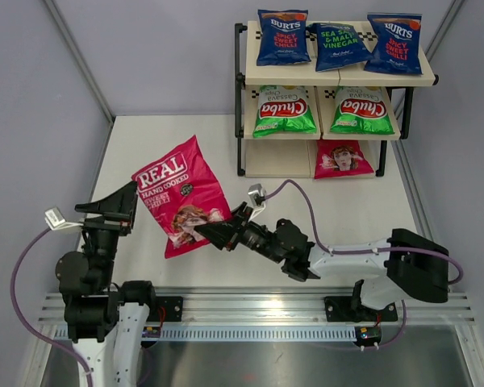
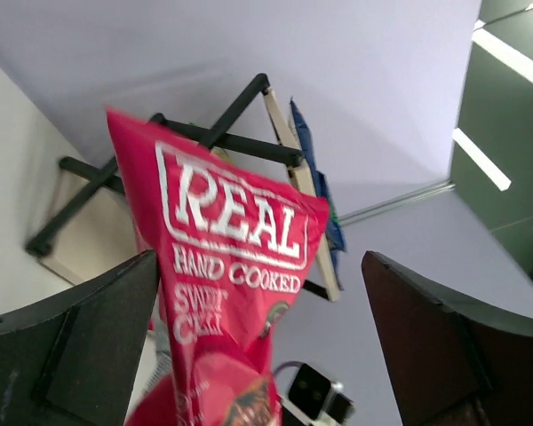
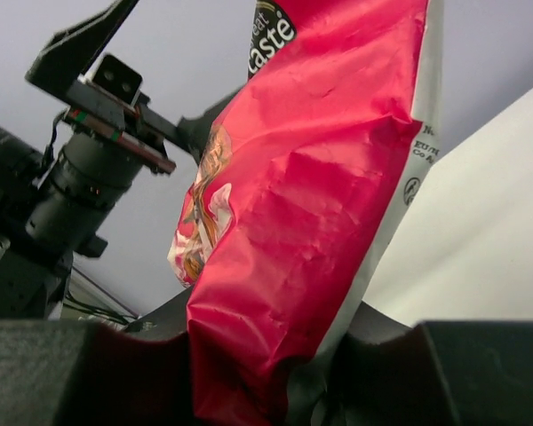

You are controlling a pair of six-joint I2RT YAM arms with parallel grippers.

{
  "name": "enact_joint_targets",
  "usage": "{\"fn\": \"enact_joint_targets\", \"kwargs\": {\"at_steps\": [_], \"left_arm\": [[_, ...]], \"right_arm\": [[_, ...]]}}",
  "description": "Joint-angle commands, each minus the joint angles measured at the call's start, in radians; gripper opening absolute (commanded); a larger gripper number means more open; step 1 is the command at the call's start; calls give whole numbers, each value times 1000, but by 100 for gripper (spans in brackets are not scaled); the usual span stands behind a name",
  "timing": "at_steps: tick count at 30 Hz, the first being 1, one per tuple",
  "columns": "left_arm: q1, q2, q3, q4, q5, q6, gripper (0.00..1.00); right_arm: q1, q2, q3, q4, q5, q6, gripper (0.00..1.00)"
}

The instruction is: Place and organize the chips bags onto the shelf

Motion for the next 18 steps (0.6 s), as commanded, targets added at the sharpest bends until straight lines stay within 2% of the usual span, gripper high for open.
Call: {"fn": "enact_joint_targets", "kwargs": {"at_steps": [1,3,6,10,14,18], "left_arm": [[-2,90,89,-20,-13,319,99],[-3,163,114,-32,52,443,99],[-2,257,179,-95,143,618,99],[-2,384,237,-191,202,812,99],[-2,381,238,-238,197,932,99],[-2,355,206,-244,153,1021,99]], "right_arm": [[7,-134,-71,-12,43,33,20],[8,-180,-109,-116,49,68,19],[4,-274,-199,-173,73,122,19],[-21,-434,-316,-289,124,194,20],[-103,-541,-419,-382,168,324,20],[-192,-602,-491,-395,173,356,20]]}}
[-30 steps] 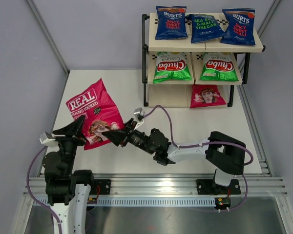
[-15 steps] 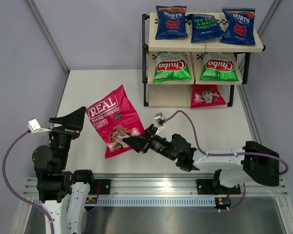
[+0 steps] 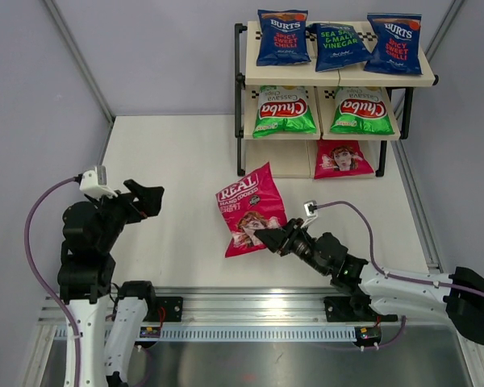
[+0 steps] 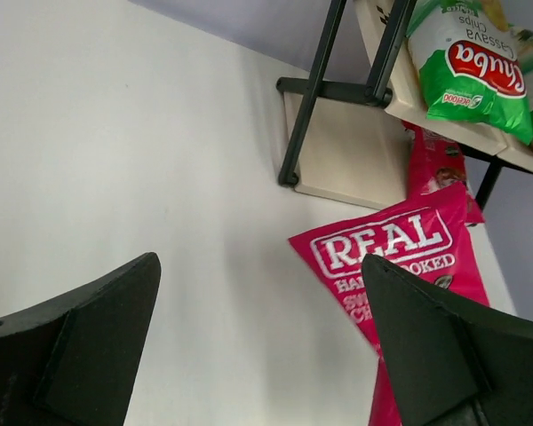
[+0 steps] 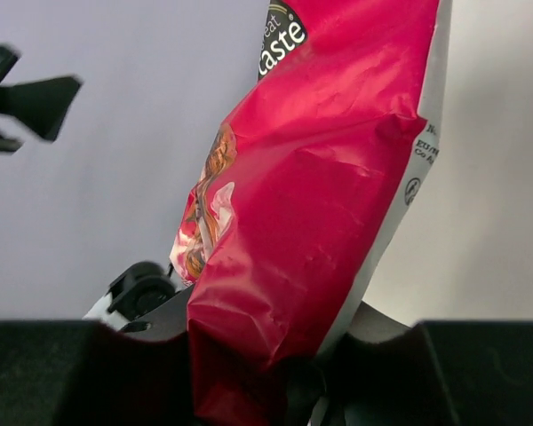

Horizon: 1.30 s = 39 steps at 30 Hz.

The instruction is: Place and organize the chips bags onto the shelf

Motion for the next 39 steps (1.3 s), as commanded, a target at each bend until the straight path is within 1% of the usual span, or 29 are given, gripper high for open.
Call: {"fn": "enact_joint_targets", "kwargs": {"at_steps": [1,3,4,6,9,10,11,15,19,24,25,29,34,36,37,39], "left_arm": [[-3,-31,-9,-2,-8,156,99],[-3,-48,-34,1,-43,170,99],[-5,-56,-69,14,-55,169,99],[-8,-95,-109,37,-77,166,99],[-8,-134,-172,68,-112,160,99],[-8,-145,-171,64,-118,158,99],[-10,-148,-162,64,-117,164,99],[-11,-156,-169,64,-111,161,99],[-19,-168,-178,73,-89,160,99],[-20,-192,-183,74,-78,158,99],[-45,-194,-185,76,-75,158,99],[-66,-202,-185,74,-74,160,99],[-80,-215,-188,77,-68,160,99],[-80,-218,-191,79,-63,160,99],[-80,-220,-191,79,-60,160,99],[-85,-220,-189,81,-57,161,99]], "right_arm": [[-80,-71,-17,0,55,85,20],[-126,-97,-28,-29,52,114,19],[-178,-103,-32,-34,46,122,19],[-225,-106,-34,-34,14,143,19],[-333,-85,-8,-34,-57,151,20],[-359,-63,-2,-28,-78,154,19],[-414,-48,12,-17,-116,171,20],[-498,59,26,80,-189,195,19],[-561,162,72,140,-259,168,20],[-631,309,135,273,-353,169,20],[-649,328,147,279,-361,171,20],[-695,438,210,382,-428,191,20],[-735,602,276,439,-439,179,22],[-740,677,307,478,-431,180,24],[-743,705,323,495,-424,182,29],[-747,788,337,541,-411,192,31]]}}
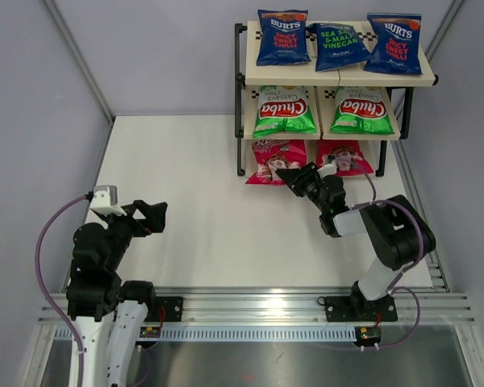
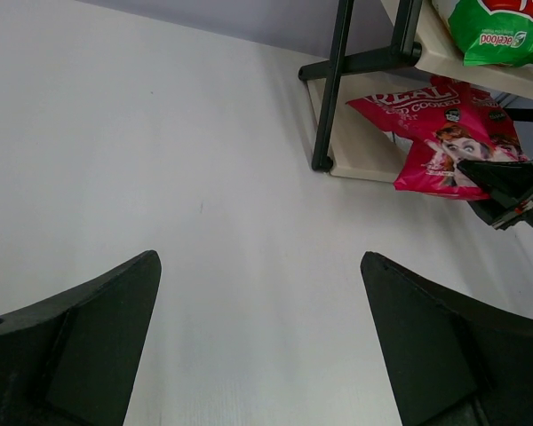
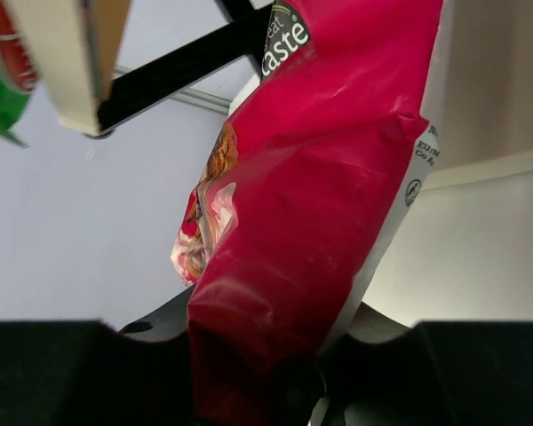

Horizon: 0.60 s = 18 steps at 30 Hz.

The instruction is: Place and organize the chips bags onto the shelf

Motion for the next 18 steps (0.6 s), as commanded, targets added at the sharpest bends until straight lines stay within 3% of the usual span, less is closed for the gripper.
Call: {"fn": "enact_joint_targets", "kwargs": {"at_steps": [1,8,14,18], "left_arm": [[-10,-13,-6,49,26,18,99],[-38,-13,-6,44,15,18,99],[-41,-11,-7,43,12,16,99],[-42,-11,-6,41,10,15,99]], "right_arm": [[-13,101,69,200,1,33,35],[-33,333,74,339,1,203,38],[-30,277,44,262,4,236,48],[-32,199,55,78,18,230,53]]}}
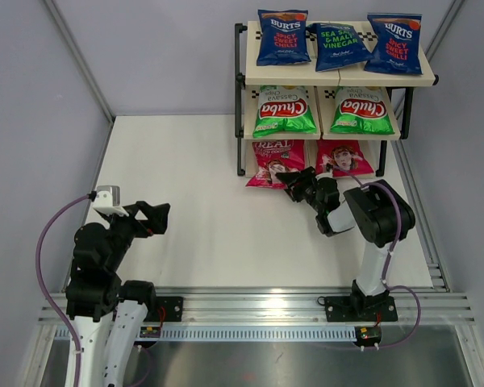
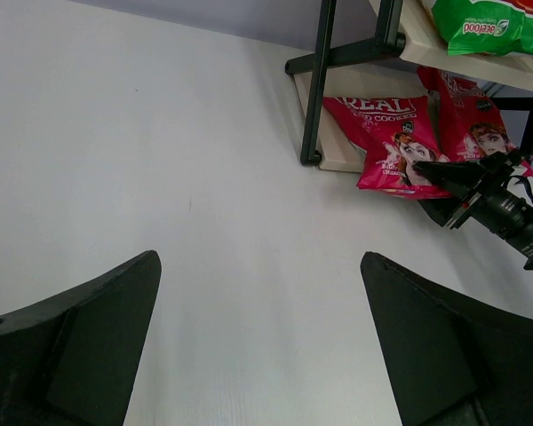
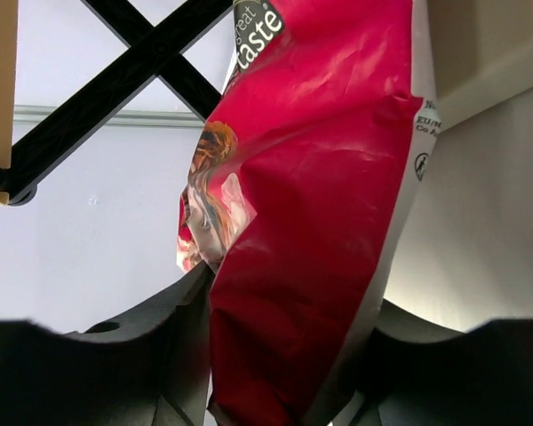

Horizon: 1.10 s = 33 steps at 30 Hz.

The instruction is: Place and organize the chips bags onto the shelf

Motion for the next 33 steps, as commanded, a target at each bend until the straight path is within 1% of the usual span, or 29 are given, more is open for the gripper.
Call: {"fn": "enact_joint_targets", "kwargs": {"at_steps": [1,3,4,6,7,10,13,17,20,25,30,33], "left_arm": [[-6,-12,-7,42,5,15,99],[-9,-12,-7,42,2,15,99],[-11,-11,-6,42,-1,15,99],[-14,-11,-7,40,-1,15,99],[-17,-11,-7,39,-2,15,99],[-18,-11,-4,37,-5,15,99],[-21,-14,-6,37,-7,15,99],[-26,-17,-4,37,-10,16,99],[-27,-17,-4,37,-7,16,99],[-29,-20,-6,37,-5,16,99],[-31,-18,-7,39,-2,18,99],[-32,-20,-6,39,-2,18,99]], "right_arm": [[-4,-109,-1,-122,40,17,53],[-3,-149,-6,-181,58,15,53],[-3,-159,3,-242,58,6,53],[-4,-193,20,-313,70,-11,53],[-4,-207,22,-353,77,-11,50],[-7,-205,42,-367,66,-35,42],[-24,-167,74,-310,19,-55,39],[-46,-118,111,-260,-15,-54,29],[-56,-101,134,-272,-12,-40,29],[-75,-25,224,-275,-72,-29,30],[-79,32,319,-319,-130,-45,32],[-85,43,335,-332,-131,-45,33]]}}
